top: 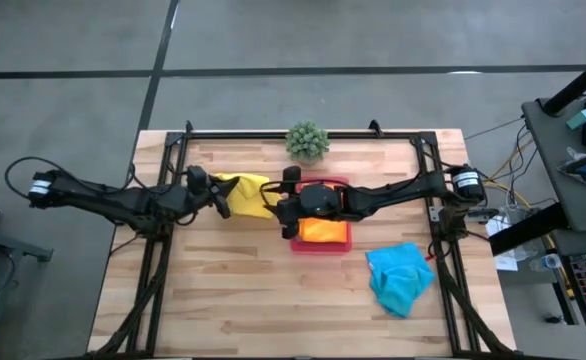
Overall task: Fold microfiber towels
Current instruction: Fold the yellow towel
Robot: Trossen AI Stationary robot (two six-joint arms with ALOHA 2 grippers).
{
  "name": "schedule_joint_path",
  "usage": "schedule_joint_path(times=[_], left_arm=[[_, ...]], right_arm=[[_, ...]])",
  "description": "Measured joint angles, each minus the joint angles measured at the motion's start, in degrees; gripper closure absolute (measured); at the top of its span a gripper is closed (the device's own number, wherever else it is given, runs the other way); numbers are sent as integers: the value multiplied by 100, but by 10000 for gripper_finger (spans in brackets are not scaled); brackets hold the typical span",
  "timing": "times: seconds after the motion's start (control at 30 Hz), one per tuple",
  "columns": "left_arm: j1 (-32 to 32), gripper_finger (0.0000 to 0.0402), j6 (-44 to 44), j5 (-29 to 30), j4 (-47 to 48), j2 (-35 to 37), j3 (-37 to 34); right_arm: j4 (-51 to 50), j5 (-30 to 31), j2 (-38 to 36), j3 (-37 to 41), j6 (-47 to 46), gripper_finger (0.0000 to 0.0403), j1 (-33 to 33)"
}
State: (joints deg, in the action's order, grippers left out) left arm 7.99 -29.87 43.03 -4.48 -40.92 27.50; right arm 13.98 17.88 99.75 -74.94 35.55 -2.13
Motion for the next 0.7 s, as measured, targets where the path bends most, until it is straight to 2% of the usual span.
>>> schedule_joint_path(times=[0.23, 0.47, 0.6, 0.7], left_arm=[[1, 401, -504, -89, -398, -361, -17], [1, 401, -749, -141, -610, -559, -8], [0, 401, -732, -139, -757, -499, -6], [0, 401, -730, -139, -755, -430, -4]], right_arm=[[631, 767, 326, -13, 1104, 204, 0], [1224, 1033, 732, -21, 2122, 205, 0], [1339, 1123, 851, -22, 2200, 211, 0], [1674, 1406, 915, -37, 2155, 216, 0]])
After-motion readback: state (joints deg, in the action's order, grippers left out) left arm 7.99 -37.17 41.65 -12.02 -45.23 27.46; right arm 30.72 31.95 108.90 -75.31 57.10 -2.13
